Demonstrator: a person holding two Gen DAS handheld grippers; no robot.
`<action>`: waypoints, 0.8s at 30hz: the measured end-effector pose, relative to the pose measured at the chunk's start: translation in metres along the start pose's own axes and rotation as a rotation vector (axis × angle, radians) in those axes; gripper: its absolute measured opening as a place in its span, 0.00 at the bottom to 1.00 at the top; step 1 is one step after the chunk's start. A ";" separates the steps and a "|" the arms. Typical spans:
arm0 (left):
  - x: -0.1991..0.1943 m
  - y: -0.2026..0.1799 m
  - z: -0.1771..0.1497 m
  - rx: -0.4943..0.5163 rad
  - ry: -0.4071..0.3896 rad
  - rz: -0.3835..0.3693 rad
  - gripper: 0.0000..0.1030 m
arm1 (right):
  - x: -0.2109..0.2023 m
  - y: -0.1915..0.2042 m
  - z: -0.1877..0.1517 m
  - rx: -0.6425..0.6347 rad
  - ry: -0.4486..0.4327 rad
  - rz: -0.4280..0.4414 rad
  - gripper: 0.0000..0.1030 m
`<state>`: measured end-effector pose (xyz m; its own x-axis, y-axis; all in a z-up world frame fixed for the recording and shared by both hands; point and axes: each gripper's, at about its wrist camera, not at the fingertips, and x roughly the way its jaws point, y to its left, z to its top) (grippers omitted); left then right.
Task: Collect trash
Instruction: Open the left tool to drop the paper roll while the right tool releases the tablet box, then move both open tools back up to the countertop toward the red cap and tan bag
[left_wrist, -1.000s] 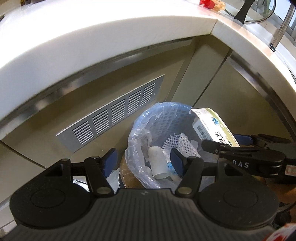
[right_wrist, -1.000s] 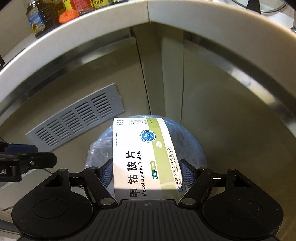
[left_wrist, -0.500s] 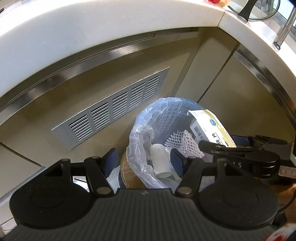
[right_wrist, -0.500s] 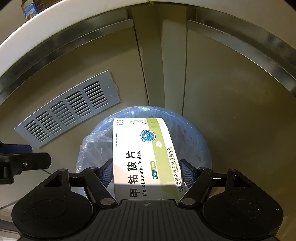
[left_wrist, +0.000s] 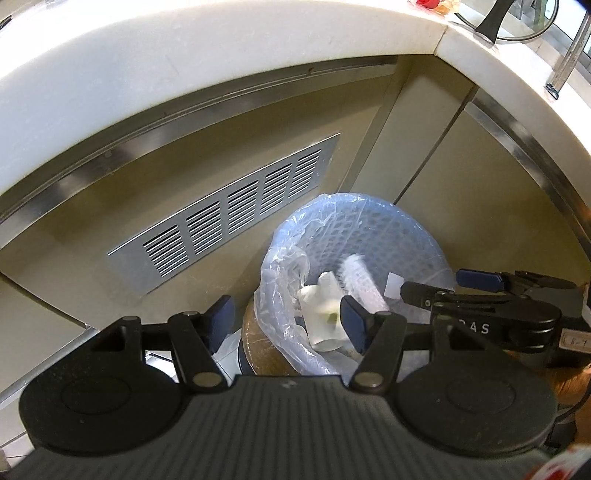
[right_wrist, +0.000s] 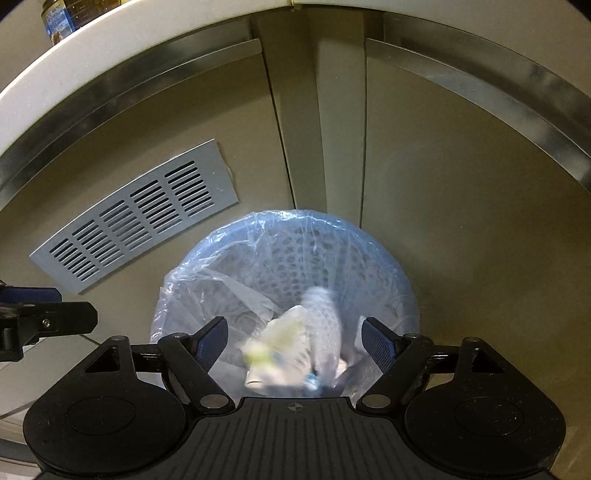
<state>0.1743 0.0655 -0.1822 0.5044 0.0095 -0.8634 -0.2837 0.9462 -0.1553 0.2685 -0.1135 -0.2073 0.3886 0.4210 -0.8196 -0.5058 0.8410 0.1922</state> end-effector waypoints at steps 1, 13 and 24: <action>-0.001 0.000 0.000 0.000 -0.001 -0.001 0.58 | -0.002 0.000 0.000 -0.003 -0.001 0.001 0.77; -0.033 -0.009 0.006 0.012 -0.036 -0.036 0.58 | -0.070 0.004 0.002 -0.002 -0.044 -0.014 0.77; -0.085 -0.040 0.041 0.095 -0.145 -0.115 0.58 | -0.150 0.008 0.033 0.020 -0.197 -0.043 0.77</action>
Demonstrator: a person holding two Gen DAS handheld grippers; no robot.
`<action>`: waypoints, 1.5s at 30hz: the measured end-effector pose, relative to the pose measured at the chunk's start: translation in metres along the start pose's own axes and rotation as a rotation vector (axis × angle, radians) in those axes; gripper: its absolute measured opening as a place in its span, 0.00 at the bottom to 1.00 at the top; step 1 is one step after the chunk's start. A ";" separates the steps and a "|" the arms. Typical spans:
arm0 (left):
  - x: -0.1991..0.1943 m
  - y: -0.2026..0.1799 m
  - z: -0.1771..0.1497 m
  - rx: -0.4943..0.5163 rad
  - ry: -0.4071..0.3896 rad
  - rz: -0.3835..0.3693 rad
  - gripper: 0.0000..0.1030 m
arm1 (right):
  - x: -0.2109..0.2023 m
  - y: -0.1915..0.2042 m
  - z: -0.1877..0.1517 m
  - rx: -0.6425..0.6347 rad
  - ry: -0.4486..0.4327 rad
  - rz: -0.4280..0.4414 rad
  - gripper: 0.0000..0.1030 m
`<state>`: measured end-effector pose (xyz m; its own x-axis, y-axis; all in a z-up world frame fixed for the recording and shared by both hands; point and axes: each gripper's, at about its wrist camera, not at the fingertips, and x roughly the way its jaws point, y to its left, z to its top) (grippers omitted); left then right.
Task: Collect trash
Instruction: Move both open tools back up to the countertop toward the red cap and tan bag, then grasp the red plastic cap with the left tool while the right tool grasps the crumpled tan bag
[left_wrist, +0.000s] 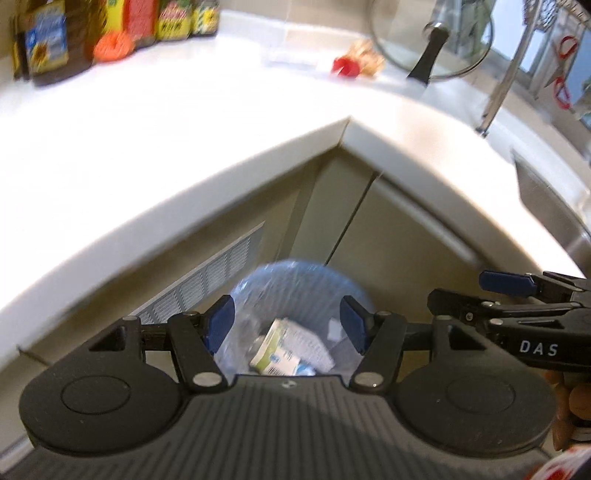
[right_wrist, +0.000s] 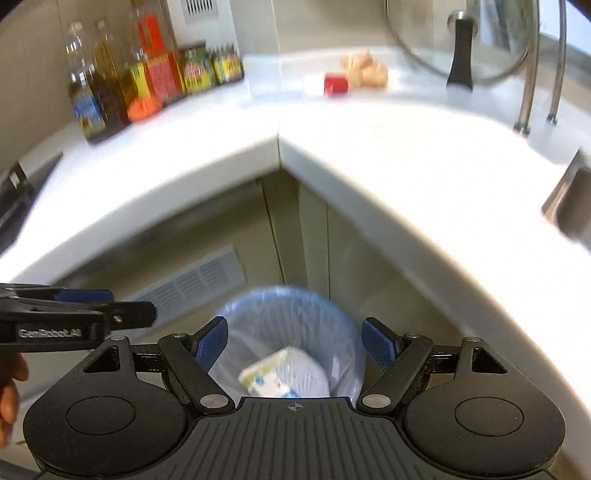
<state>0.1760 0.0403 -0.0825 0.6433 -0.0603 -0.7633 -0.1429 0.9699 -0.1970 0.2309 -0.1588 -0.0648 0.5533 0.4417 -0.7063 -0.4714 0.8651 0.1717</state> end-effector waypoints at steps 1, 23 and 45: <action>-0.004 -0.002 0.006 0.005 -0.014 -0.007 0.58 | -0.006 0.000 0.005 0.001 -0.018 -0.003 0.77; -0.002 -0.027 0.121 0.036 -0.207 -0.042 0.58 | -0.030 -0.062 0.109 0.056 -0.221 -0.099 0.77; 0.197 -0.121 0.262 0.064 -0.193 0.153 0.50 | 0.101 -0.207 0.245 0.038 -0.187 0.001 0.77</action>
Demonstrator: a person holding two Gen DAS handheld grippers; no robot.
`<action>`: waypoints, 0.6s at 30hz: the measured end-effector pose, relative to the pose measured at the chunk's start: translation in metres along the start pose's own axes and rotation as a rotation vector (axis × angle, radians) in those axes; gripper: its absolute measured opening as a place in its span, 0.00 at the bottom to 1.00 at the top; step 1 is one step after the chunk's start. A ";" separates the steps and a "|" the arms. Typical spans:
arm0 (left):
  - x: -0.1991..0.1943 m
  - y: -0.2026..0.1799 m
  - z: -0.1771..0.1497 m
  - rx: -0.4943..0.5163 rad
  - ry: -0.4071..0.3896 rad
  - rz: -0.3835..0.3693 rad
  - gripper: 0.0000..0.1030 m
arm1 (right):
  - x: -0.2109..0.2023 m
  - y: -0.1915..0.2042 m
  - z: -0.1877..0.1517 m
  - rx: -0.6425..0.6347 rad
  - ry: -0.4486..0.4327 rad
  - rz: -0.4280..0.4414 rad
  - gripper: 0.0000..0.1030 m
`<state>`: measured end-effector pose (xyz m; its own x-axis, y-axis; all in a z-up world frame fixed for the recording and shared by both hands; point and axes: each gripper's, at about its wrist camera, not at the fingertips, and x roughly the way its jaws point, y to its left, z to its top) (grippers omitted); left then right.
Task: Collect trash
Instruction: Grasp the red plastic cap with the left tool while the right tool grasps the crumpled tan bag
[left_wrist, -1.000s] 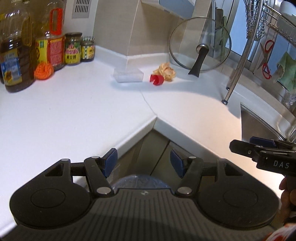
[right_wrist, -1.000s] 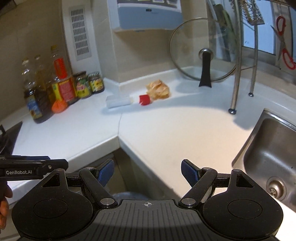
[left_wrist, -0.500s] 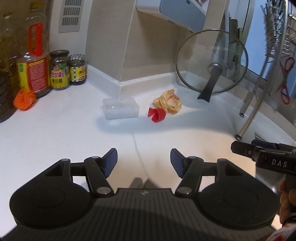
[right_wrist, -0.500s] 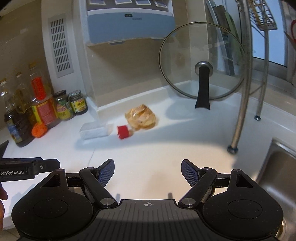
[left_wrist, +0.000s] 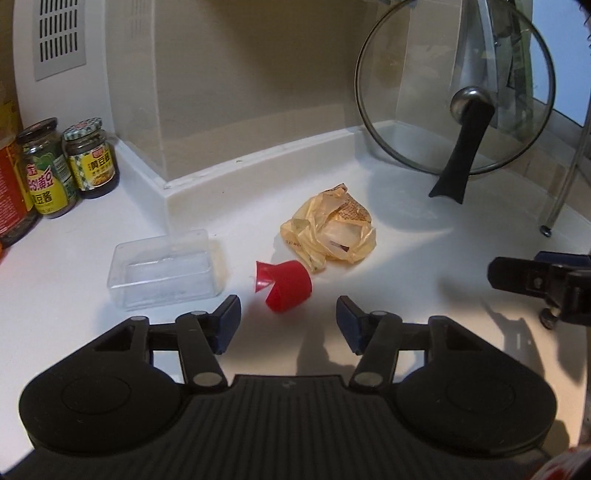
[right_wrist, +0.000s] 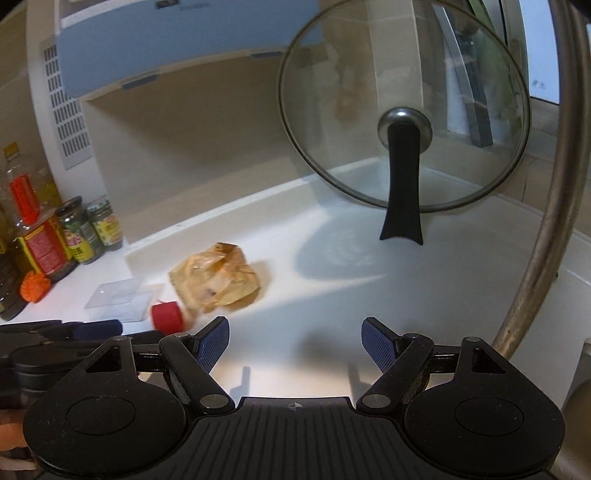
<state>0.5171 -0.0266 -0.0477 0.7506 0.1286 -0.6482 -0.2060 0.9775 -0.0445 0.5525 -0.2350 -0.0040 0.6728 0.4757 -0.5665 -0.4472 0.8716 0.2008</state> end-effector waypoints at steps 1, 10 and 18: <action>0.005 -0.002 0.002 0.000 0.000 0.003 0.47 | 0.003 -0.002 0.000 0.001 0.005 -0.001 0.77; 0.024 -0.005 0.010 0.025 0.007 0.033 0.32 | 0.023 -0.009 0.001 0.005 0.036 0.018 0.77; 0.014 0.014 0.005 0.026 0.017 -0.002 0.21 | 0.037 0.005 0.005 -0.015 0.034 0.052 0.77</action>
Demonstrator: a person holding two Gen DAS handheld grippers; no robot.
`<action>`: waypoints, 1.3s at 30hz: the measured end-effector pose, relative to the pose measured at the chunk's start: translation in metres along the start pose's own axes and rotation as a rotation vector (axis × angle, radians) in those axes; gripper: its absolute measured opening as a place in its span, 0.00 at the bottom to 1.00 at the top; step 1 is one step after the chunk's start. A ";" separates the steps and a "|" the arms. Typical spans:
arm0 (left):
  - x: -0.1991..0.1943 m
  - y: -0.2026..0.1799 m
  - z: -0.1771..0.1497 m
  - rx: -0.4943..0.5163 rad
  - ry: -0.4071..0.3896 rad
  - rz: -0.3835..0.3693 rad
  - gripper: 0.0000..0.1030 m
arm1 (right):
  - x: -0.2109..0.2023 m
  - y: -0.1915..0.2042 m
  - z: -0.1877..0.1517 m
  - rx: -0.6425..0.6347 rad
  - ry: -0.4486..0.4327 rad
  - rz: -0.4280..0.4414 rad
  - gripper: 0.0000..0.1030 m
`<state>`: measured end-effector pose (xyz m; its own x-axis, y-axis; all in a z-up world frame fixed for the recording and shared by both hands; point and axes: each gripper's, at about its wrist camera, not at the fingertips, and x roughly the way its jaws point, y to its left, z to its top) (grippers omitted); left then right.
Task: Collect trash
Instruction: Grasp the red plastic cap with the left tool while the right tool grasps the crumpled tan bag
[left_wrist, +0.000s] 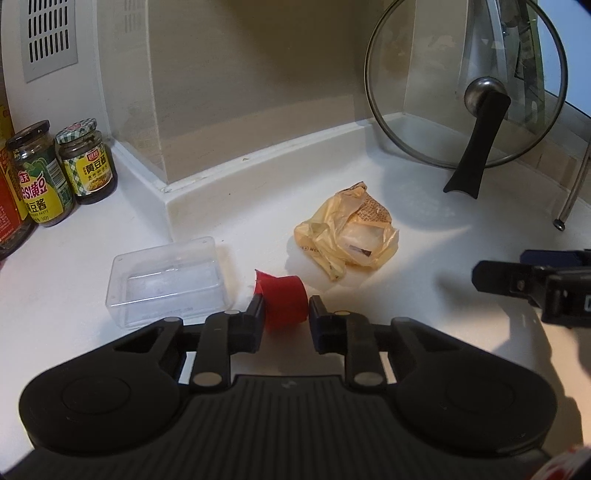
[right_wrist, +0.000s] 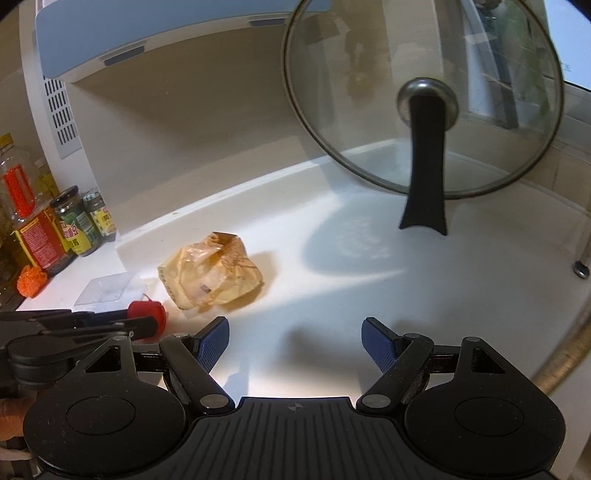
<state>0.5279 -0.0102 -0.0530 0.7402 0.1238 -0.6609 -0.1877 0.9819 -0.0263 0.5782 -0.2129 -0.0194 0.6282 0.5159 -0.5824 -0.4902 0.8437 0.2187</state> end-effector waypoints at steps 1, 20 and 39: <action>-0.002 0.002 -0.001 0.000 -0.001 -0.004 0.21 | 0.002 0.003 0.001 -0.008 -0.002 0.005 0.77; -0.016 0.018 -0.013 -0.009 0.011 -0.048 0.23 | 0.066 0.036 0.029 -0.131 0.006 0.100 0.77; -0.038 0.037 -0.016 -0.030 0.012 -0.041 0.03 | 0.086 0.048 0.032 -0.193 0.025 0.121 0.77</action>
<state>0.4826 0.0195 -0.0410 0.7399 0.0818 -0.6678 -0.1768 0.9813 -0.0757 0.6285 -0.1235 -0.0340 0.5439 0.6059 -0.5806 -0.6689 0.7308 0.1361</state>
